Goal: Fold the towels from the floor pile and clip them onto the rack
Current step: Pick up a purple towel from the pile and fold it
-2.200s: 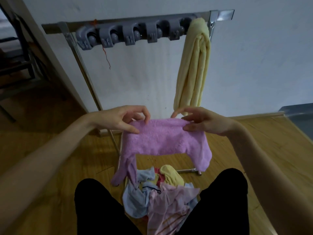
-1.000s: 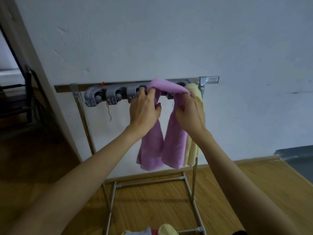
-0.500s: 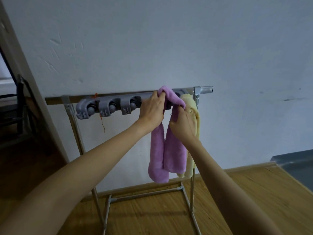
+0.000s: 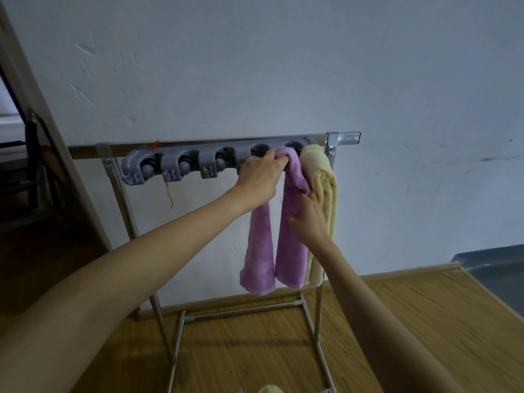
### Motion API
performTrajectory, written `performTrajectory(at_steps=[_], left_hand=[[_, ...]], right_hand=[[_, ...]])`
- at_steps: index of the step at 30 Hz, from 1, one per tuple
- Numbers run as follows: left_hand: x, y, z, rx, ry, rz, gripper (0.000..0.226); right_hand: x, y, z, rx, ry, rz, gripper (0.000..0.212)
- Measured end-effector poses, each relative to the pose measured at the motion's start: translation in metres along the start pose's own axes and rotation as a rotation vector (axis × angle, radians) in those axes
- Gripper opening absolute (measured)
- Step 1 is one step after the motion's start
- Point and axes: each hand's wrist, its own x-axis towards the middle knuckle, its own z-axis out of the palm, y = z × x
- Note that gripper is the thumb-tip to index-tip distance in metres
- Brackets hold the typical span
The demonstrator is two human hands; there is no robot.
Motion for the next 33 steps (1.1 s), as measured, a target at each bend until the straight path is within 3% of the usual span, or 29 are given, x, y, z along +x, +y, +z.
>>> performTrajectory(at_steps=[6,15,19,24,26,30,33], left_hand=[[-0.014,0.005,0.007,0.006,-0.067,0.029,0.040],[-0.076,0.003,0.065,-0.289,0.160,0.078,0.034],[-0.113,0.011,0.105,-0.508,0.152,-0.131,0.029],[-0.135,0.024,0.155,-0.638,-0.114,-0.400,0.079],[-0.136,0.031,0.172,-0.707,-0.184,-0.485,0.084],[-0.142,0.044,0.205,-0.720,-0.224,-0.638,0.074],[-0.154,0.052,0.223,-0.697,-0.237,-0.624,0.047]], right_hand=[[-0.005,0.020,0.008,-0.044,-0.063,-0.019,0.022],[-0.020,0.046,0.014,-0.013,-0.034,-0.145,0.022],[-0.029,0.054,0.021,-0.001,-0.043,-0.130,0.034],[-0.043,0.072,0.042,-0.019,-0.064,-0.145,0.058],[-0.050,0.081,0.052,-0.002,-0.051,-0.136,0.073],[-0.060,0.095,0.072,0.070,0.027,-0.024,0.095],[-0.065,0.104,0.090,0.107,0.084,0.108,0.086]])
